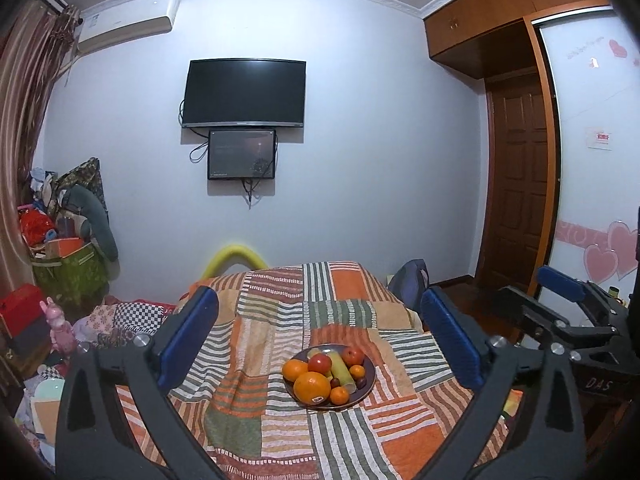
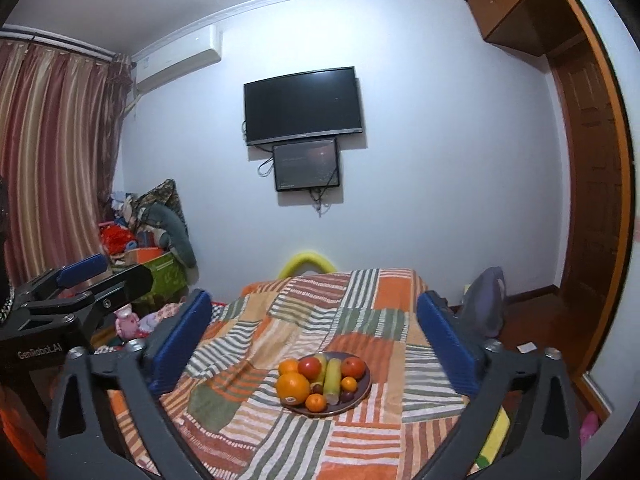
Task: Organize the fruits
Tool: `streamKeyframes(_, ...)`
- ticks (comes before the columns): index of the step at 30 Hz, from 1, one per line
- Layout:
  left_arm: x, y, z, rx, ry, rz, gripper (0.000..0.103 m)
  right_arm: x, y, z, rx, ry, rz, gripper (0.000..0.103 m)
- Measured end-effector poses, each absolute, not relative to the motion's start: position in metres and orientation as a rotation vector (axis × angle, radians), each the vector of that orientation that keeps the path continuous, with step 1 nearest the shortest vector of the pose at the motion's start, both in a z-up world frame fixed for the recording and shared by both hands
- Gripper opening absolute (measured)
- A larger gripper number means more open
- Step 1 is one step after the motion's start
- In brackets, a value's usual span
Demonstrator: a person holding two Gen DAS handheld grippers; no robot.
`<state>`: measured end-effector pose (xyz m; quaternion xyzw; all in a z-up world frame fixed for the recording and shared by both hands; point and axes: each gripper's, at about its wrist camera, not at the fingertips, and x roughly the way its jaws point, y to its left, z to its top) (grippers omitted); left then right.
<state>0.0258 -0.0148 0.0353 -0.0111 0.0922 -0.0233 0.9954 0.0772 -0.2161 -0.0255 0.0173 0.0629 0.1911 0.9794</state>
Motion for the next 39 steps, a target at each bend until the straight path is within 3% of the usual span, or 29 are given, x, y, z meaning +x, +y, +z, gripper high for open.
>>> streamKeyframes(39,0.029,-0.02,0.024,-0.004,0.193,-0.043,0.103,0.068,-0.218,-0.025,0.02,0.124,0.374,0.103)
